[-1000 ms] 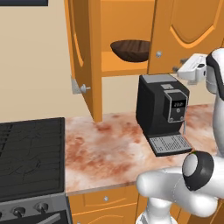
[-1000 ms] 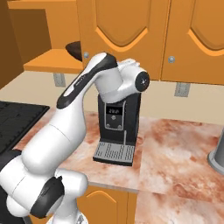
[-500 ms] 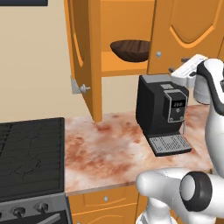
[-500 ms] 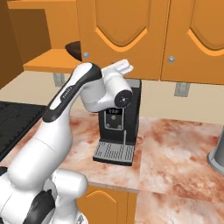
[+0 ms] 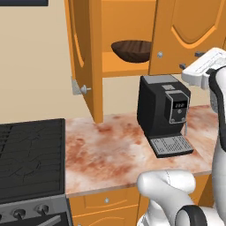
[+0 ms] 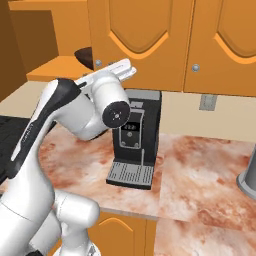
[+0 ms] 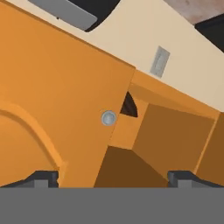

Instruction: Pick the mug and place it in the sink. Pick the bowl and place it in the open cabinet and then close the cabinet.

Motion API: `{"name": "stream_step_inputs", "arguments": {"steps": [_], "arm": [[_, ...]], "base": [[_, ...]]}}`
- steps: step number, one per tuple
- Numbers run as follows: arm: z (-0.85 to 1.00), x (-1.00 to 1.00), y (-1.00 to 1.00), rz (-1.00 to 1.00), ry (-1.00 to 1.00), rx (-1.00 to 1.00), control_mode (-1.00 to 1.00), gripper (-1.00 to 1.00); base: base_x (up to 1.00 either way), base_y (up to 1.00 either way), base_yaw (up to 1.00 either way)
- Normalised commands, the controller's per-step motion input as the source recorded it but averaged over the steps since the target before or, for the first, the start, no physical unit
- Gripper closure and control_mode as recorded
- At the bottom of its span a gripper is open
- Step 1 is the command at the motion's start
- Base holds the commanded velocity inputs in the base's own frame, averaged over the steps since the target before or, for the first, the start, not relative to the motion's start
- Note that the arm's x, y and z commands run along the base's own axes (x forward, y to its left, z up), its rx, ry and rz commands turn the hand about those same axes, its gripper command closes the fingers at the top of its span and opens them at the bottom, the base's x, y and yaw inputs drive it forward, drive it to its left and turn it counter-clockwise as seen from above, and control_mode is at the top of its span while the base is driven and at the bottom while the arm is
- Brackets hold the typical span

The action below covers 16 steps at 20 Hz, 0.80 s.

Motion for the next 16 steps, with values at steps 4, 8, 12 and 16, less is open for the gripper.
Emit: {"name": "stream_step_inputs", "arguments": {"steps": [4,8,12,16], "arm": [[0.20,-1.00,0.00,-0.02,0.00,0.00,-1.00,-1.00],[0.20,-1.00,-0.07,-0.04,0.03,0.00,-1.00,-1.00],[0.16,-1.00,-0.35,-0.02,0.00,0.00,-1.00,-1.00],[0.07,-1.00,-0.11,-0.03,0.00,0.00,-1.00,-1.00]], "base": [[0.00,0.00,0.00],[0.00,0.00,0.00],[0.00,0.00,0.00],[0.00,0.00,0.00]]}}
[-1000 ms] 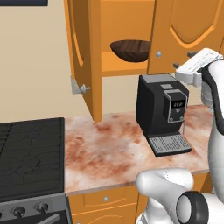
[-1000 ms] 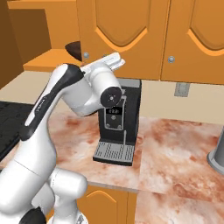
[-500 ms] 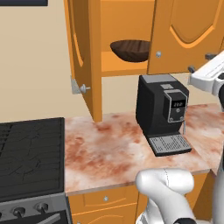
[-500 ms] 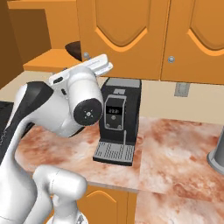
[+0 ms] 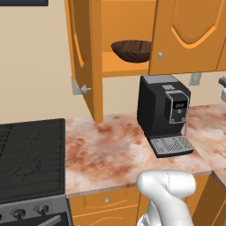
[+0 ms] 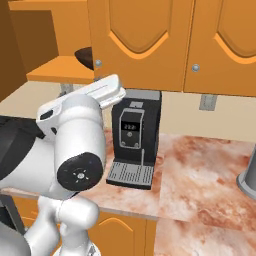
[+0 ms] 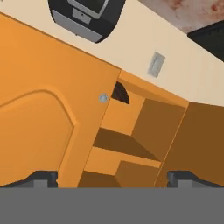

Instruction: Pick the mug and place it in the sink. Pick the bowl and place it in the open cabinet and then close the cabinet.

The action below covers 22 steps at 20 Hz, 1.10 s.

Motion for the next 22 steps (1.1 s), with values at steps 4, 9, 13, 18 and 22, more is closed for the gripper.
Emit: {"name": "stream_step_inputs", "arguments": {"steps": [4,9,13,18,22], "arm": [[-0.09,-1.00,0.45,-0.03,-0.12,0.00,-1.00,-1.00],[-0.56,-0.36,1.00,0.00,-0.17,-0.05,-1.00,-1.00],[-0.37,-0.03,1.00,-0.06,-0.11,0.00,-1.00,-1.00],[-0.03,-0.03,0.94,-0.21,-0.15,-0.07,-1.00,-1.00],[-0.03,-0.19,0.91,-0.24,-0.12,-0.08,-1.00,-1.00]], "base": [[0.00,0.00,0.00],[0.00,0.00,0.00],[0.00,0.00,0.00],[0.00,0.00,0.00],[0.00,0.00,0.00]]}}
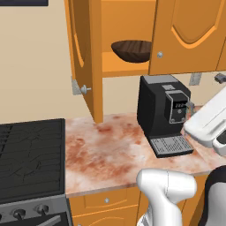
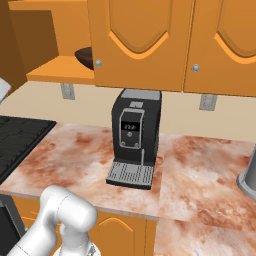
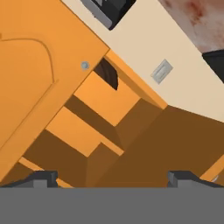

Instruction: Pick the mug and place it in the sink. Pick the bowl and place it in the open cabinet and then close the cabinet.

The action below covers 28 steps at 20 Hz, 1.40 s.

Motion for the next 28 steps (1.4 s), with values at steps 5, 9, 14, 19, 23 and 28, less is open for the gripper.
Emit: {"name": "stream_step_inputs", "arguments": {"steps": [5,9,14,19,23,28], "arm": [[-0.33,-0.07,0.99,-0.22,-0.04,-0.11,-1.00,-1.00],[-0.90,-0.04,1.00,-0.21,-0.01,-0.18,-1.00,-1.00],[-1.00,-0.13,0.79,-0.12,-0.26,-0.29,-1.00,-1.00],[-0.75,-0.23,0.51,-0.07,-0.51,-0.33,-1.00,-1.00],[-0.39,-0.25,0.69,-0.06,-0.51,-0.31,-1.00,-1.00],[-0.14,0.00,0.92,-0.19,-0.30,-0.23,-1.00,-1.00]], "base": [[0.00,0.00,0.00],[0.00,0.00,0.00],[0.00,0.00,0.00],[0.00,0.00,0.00],[0.00,0.00,0.00],[0.00,0.00,0.00]]}}
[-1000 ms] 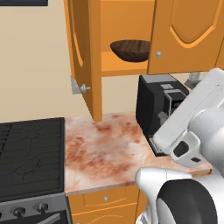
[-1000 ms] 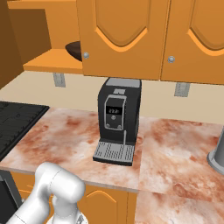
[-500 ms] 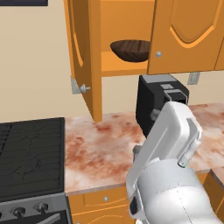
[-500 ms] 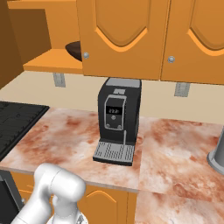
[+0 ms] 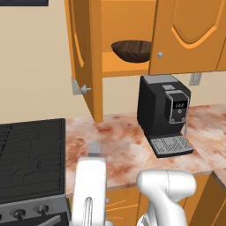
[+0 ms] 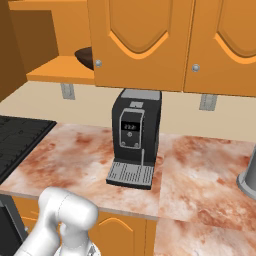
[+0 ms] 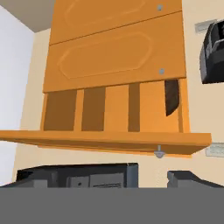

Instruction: Pick the mug and place it in the sink. Pick the bowl and place it in the open cabinet and then close the cabinet.

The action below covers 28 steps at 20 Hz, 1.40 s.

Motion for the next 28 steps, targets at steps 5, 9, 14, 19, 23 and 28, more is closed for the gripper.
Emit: {"name": "stream_step_inputs", "arguments": {"steps": [5,9,14,19,23,28], "arm": [[-0.17,0.52,0.90,-0.28,0.00,-0.17,-1.00,-1.00],[-0.04,0.80,0.27,-0.20,0.00,-0.04,-1.00,-1.00],[-0.51,0.75,-0.01,-0.12,0.00,0.04,-1.00,-1.00],[-0.85,0.73,0.00,-0.10,-0.03,0.12,-1.00,-1.00],[-0.24,0.66,0.00,-0.08,-0.08,0.03,-1.00,-1.00],[0.00,0.57,0.00,-0.07,-0.08,0.00,-1.00,-1.00]], "base": [[0.00,0.00,0.00],[0.00,0.00,0.00],[0.00,0.00,0.00],[0.00,0.00,0.00],[0.00,0.00,0.00],[0.00,0.00,0.00]]}}
